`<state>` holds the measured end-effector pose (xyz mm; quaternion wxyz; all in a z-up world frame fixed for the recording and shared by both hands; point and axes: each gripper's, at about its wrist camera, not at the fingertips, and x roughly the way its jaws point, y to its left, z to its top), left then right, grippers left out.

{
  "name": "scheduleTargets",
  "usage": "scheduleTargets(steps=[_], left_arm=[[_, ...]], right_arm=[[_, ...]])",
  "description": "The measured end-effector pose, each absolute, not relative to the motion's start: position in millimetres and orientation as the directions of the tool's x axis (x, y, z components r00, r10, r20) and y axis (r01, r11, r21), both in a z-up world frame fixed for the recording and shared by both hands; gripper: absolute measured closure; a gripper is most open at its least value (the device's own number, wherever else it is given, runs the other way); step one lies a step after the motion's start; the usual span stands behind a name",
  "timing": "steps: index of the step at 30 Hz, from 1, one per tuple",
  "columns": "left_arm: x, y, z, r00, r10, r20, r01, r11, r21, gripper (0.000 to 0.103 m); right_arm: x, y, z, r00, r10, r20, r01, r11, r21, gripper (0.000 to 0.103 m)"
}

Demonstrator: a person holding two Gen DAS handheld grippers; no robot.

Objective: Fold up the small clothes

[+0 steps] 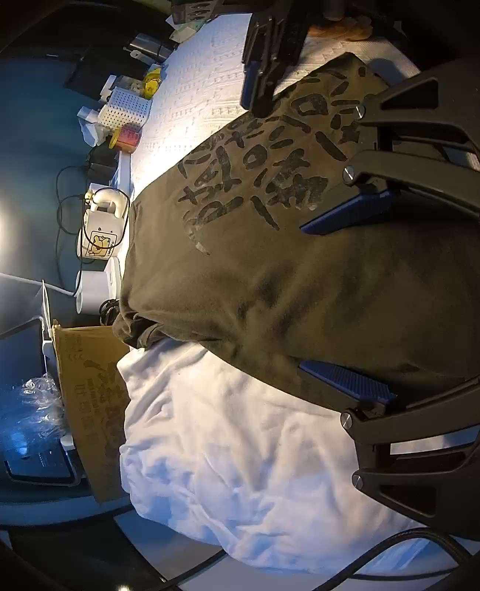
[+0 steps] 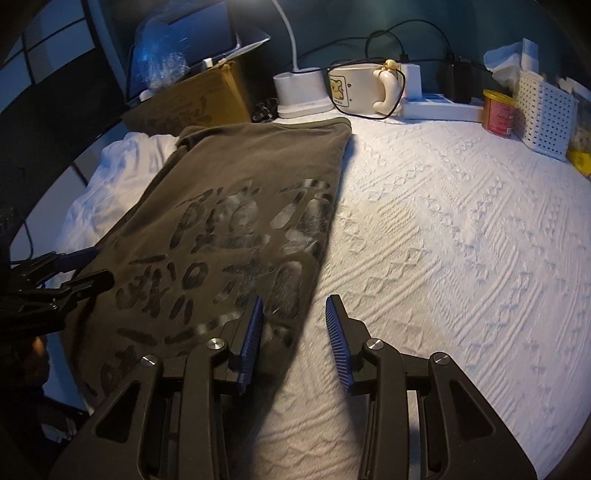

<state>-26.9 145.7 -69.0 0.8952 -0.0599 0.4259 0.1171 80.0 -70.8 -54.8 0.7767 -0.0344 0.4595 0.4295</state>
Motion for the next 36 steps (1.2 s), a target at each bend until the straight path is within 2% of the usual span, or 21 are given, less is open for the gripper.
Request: scheduleTargets(steps=[2, 8, 19, 25, 31, 36], left_arm=[[-28, 147, -69, 0.617, 0.160, -0.770, -0.266, 0.964, -0.012, 0.032], [-34, 147, -71, 0.639, 0.210, -0.740, -0.303, 0.953, 0.009, 0.032], [-44, 147, -72, 0.652, 0.246, -0.717, -0.291, 0.955, 0.063, 0.032], [-44, 141, -65, 0.654, 0.184, -0.734, -0.262, 0.965, 0.009, 0.032], [-45, 113, -52, 0.702, 0.183, -0.688, -0.227, 0.973, 0.027, 0.032], [-34, 88, -51, 0.702, 0.166, -0.692, -0.184, 0.982, 0.050, 0.032]], right_arm=[[73, -70, -56, 0.189, 0.643, -0.742, -0.715, 0.608, 0.345, 0.080], [54, -68, -53, 0.227, 0.627, -0.745, -0.732, 0.614, 0.294, 0.089], [41, -74, -51, 0.250, 0.623, -0.741, -0.719, 0.632, 0.288, 0.092], [39, -81, -52, 0.252, 0.625, -0.739, -0.702, 0.643, 0.305, 0.091], [38, -93, -49, 0.245, 0.626, -0.740, -0.703, 0.640, 0.309, 0.091], [39, -109, -46, 0.265, 0.616, -0.742, -0.698, 0.654, 0.293, 0.091]])
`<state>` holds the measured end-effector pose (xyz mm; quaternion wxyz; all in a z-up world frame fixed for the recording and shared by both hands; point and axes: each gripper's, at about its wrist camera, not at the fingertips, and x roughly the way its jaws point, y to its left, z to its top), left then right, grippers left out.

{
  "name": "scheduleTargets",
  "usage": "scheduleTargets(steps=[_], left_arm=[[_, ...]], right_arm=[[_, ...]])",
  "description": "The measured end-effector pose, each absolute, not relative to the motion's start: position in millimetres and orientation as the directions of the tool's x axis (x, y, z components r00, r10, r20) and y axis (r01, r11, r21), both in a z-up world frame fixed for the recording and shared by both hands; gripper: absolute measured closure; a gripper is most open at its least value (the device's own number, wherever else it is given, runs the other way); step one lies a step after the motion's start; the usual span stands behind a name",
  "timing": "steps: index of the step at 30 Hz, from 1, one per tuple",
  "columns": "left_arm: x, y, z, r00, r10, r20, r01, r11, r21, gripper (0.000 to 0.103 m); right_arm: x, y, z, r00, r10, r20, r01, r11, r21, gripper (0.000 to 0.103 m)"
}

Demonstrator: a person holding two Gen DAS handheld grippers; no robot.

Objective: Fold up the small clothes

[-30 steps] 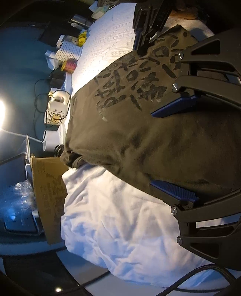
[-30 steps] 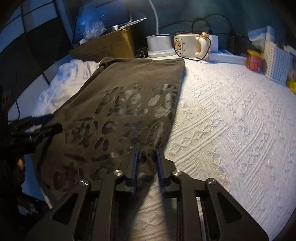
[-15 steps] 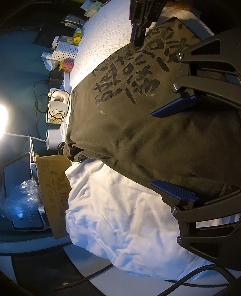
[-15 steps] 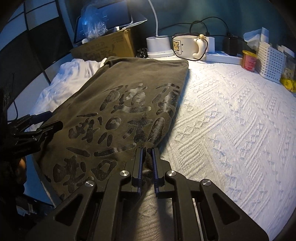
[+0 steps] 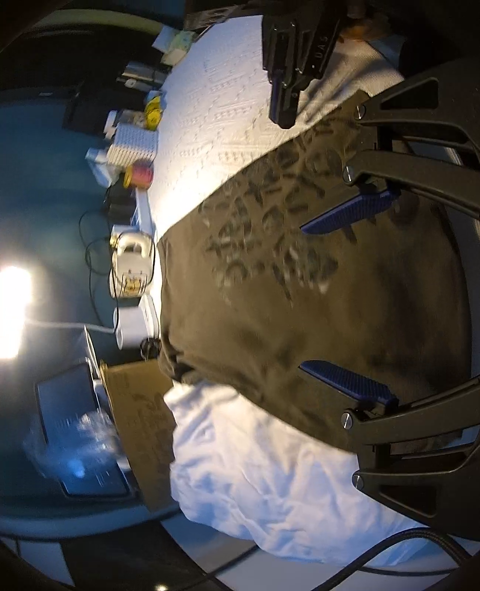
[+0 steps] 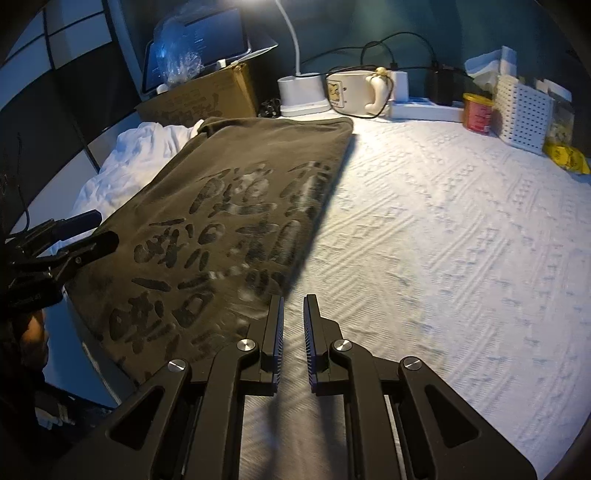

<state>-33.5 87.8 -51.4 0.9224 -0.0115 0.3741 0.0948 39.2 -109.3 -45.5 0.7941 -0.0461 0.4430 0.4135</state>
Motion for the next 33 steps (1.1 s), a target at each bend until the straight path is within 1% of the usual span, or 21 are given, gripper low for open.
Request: scheduleTargets(steps=[1, 2, 3, 5, 6, 9, 12, 13, 14, 16, 17, 18, 20, 23, 33], left_arm=[[-32, 84, -51, 0.702, 0.155, -0.695, -0.173, 0.984, 0.045, 0.032], [-30, 81, -51, 0.702, 0.149, -0.696, -0.167, 0.985, 0.042, 0.032], [-28, 77, -51, 0.703, 0.142, -0.696, -0.159, 0.987, 0.040, 0.032], [-26, 71, -50, 0.707, 0.128, -0.695, -0.152, 0.988, 0.027, 0.032], [-24, 70, -50, 0.708, 0.118, -0.697, -0.151, 0.988, 0.014, 0.032], [-17, 66, -50, 0.708, 0.091, -0.701, -0.158, 0.987, -0.032, 0.032], [-14, 54, -46, 0.728, 0.118, -0.675, -0.162, 0.987, -0.003, 0.032], [-14, 49, -45, 0.736, 0.128, -0.664, -0.158, 0.987, 0.015, 0.028], [-13, 43, -42, 0.747, 0.131, -0.652, -0.149, 0.988, 0.028, 0.018], [-12, 35, -37, 0.770, 0.117, -0.627, -0.136, 0.991, 0.017, 0.007], [-11, 32, -34, 0.778, 0.106, -0.619, -0.129, 0.992, 0.008, 0.005], [-10, 29, -32, 0.782, 0.096, -0.616, -0.120, 0.993, 0.002, 0.005], [-7, 23, -29, 0.783, 0.080, -0.617, -0.100, 0.995, 0.002, 0.005], [-5, 14, -26, 0.790, 0.073, -0.608, -0.074, 0.997, 0.024, 0.005], [-13, -10, -4, 0.851, 0.044, -0.523, -0.004, 0.997, 0.077, 0.005]], right_arm=[[40, -114, -45, 0.271, 0.615, -0.741, -0.693, 0.659, 0.293, 0.091], [41, -117, -45, 0.276, 0.613, -0.740, -0.689, 0.663, 0.292, 0.088], [42, -123, -44, 0.283, 0.611, -0.739, -0.684, 0.669, 0.292, 0.083], [44, -132, -43, 0.296, 0.611, -0.734, -0.673, 0.679, 0.293, 0.061], [45, -138, -42, 0.305, 0.610, -0.731, -0.667, 0.685, 0.293, 0.056], [48, -152, -41, 0.328, 0.603, -0.728, -0.648, 0.704, 0.291, 0.056], [51, -166, -40, 0.350, 0.589, -0.729, -0.624, 0.727, 0.288, 0.056], [53, -171, -40, 0.356, 0.584, -0.729, -0.615, 0.734, 0.288, 0.056], [54, -175, -40, 0.361, 0.580, -0.731, -0.608, 0.740, 0.287, 0.056], [56, -184, -39, 0.371, 0.571, -0.732, -0.597, 0.751, 0.283, 0.056], [57, -188, -38, 0.374, 0.569, -0.733, -0.593, 0.754, 0.283, 0.054], [58, -192, -38, 0.380, 0.563, -0.734, -0.586, 0.760, 0.280, 0.044], [59, -201, -35, 0.397, 0.556, -0.730, -0.572, 0.772, 0.277, 0.036], [61, -212, -31, 0.419, 0.546, -0.726, -0.556, 0.786, 0.270, 0.036], [68, -242, -4, 0.504, 0.508, -0.699, -0.521, 0.824, 0.223, 0.035]])
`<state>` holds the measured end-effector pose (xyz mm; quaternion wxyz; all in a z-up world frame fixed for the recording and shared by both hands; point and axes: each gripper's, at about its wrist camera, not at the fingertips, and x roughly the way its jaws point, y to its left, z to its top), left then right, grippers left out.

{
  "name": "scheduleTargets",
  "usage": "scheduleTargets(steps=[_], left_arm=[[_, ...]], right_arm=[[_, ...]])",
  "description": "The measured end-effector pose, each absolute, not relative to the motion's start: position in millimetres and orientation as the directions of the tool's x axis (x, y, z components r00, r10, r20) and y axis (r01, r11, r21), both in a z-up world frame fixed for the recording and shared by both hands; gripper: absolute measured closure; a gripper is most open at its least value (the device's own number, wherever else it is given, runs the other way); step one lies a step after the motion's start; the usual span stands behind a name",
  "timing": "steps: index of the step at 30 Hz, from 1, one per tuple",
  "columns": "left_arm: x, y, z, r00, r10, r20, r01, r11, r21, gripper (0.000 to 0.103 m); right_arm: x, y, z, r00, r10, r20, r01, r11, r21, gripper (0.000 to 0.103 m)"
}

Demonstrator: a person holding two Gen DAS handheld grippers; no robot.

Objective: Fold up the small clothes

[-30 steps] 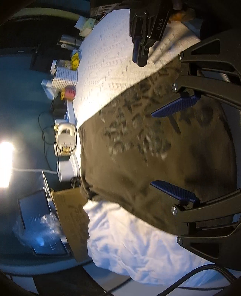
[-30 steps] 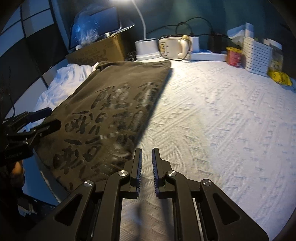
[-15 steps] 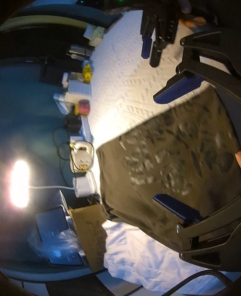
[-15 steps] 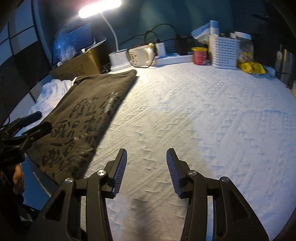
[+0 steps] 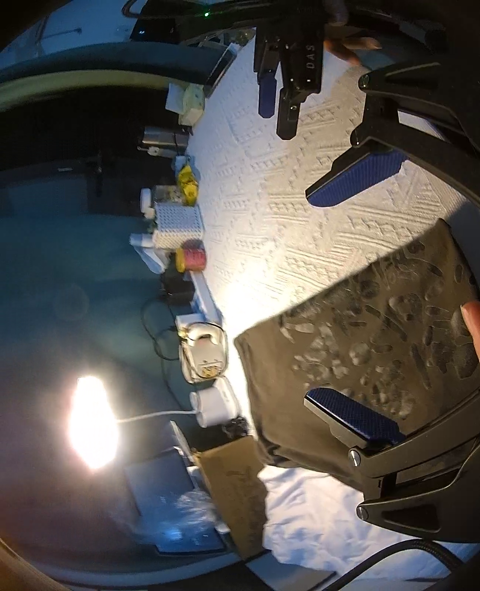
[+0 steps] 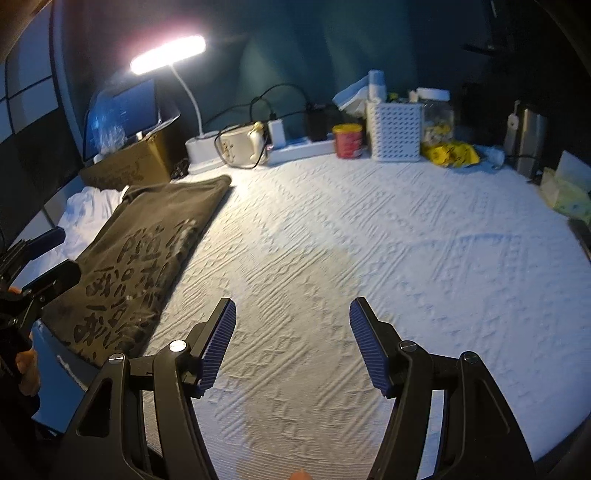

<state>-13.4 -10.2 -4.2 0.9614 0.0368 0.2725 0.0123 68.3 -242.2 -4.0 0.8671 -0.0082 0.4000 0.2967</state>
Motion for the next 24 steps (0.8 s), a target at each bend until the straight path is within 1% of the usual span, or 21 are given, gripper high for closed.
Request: scheduleTargets(steps=[7, 17, 19, 22, 24], left_arm=[[-19, -15, 19, 0.893, 0.011, -0.450, 0.021, 0.998, 0.067, 0.005], [-29, -12, 50, 0.940, 0.034, -0.339, -0.007, 0.997, 0.080, 0.005], [-30, -9, 56, 0.942, 0.042, -0.333, -0.022, 0.998, 0.061, 0.004], [-30, 2, 65, 0.941, 0.044, -0.335, -0.046, 0.999, 0.001, 0.004], [-33, 12, 76, 0.946, 0.049, -0.322, -0.065, 0.997, -0.040, 0.004]], right_arm=[[71, -260, 24, 0.576, 0.475, -0.665, -0.501, 0.848, 0.172, 0.035], [61, -276, 69, 0.668, 0.454, -0.590, -0.491, 0.864, 0.109, 0.035], [58, -276, 79, 0.684, 0.453, -0.571, -0.494, 0.864, 0.095, 0.035], [54, -277, 92, 0.701, 0.459, -0.545, -0.496, 0.864, 0.089, 0.035], [50, -277, 101, 0.714, 0.464, -0.524, -0.495, 0.864, 0.091, 0.035]])
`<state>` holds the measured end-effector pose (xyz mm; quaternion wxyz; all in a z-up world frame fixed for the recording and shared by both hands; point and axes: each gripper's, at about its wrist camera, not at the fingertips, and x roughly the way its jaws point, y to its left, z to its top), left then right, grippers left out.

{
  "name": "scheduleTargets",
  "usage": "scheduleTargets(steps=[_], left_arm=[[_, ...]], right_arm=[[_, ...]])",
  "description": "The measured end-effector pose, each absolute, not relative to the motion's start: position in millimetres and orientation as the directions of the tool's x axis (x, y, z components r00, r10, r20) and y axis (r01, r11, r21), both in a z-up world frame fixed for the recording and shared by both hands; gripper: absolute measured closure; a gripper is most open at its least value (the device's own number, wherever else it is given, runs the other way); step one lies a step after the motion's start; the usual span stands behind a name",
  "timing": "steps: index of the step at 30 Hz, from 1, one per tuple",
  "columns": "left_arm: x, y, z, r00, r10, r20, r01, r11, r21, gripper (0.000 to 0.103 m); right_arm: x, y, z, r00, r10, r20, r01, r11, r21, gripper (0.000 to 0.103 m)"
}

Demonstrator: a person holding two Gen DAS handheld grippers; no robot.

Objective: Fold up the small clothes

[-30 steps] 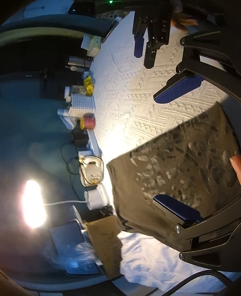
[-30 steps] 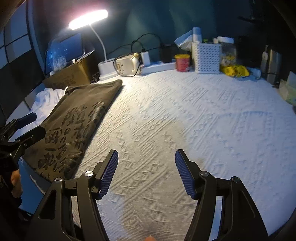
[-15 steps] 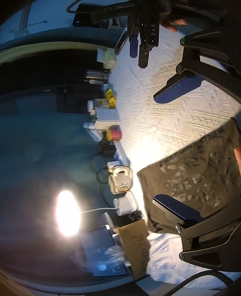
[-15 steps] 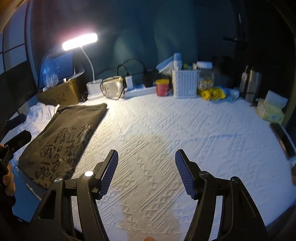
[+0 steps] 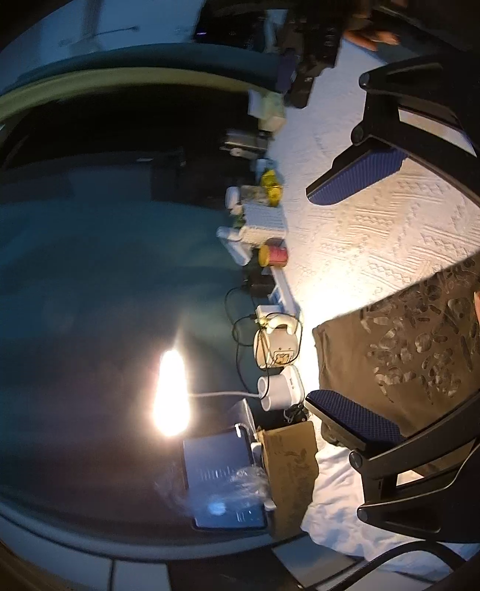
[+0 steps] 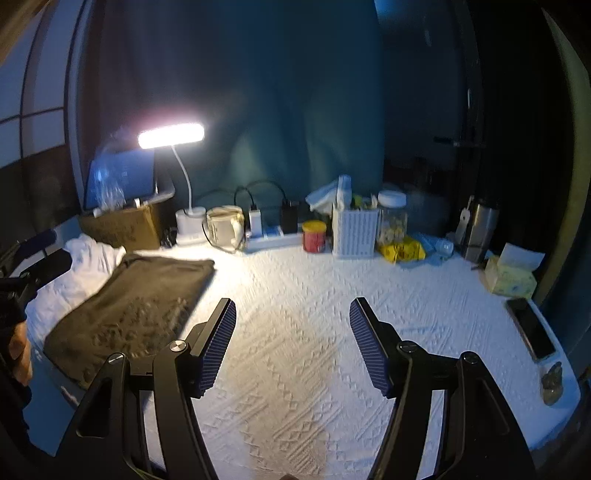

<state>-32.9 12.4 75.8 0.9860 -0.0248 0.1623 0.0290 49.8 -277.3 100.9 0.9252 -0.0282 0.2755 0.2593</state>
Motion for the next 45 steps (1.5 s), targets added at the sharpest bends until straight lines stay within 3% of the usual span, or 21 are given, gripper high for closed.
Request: scheduleTargets(steps=[13, 24, 29, 45], left_arm=[[-61, 45, 107, 0.972, 0.137, -0.193, -0.147, 0.988, -0.038, 0.003], [-74, 72, 103, 0.971, 0.163, -0.177, -0.178, 0.981, -0.072, 0.003], [-67, 78, 92, 0.960, 0.161, -0.228, -0.183, 0.980, -0.080, 0.003], [-57, 78, 78, 0.953, 0.145, -0.268, -0.176, 0.980, -0.097, 0.003]], right_arm=[[22, -270, 167, 0.780, 0.493, -0.386, -0.522, 0.852, 0.033, 0.035], [13, -263, 197, 0.808, 0.511, -0.293, -0.531, 0.847, 0.013, 0.035], [18, -252, 193, 0.803, 0.512, -0.307, -0.537, 0.844, 0.003, 0.035], [28, -246, 176, 0.786, 0.507, -0.354, -0.537, 0.844, 0.017, 0.035]])
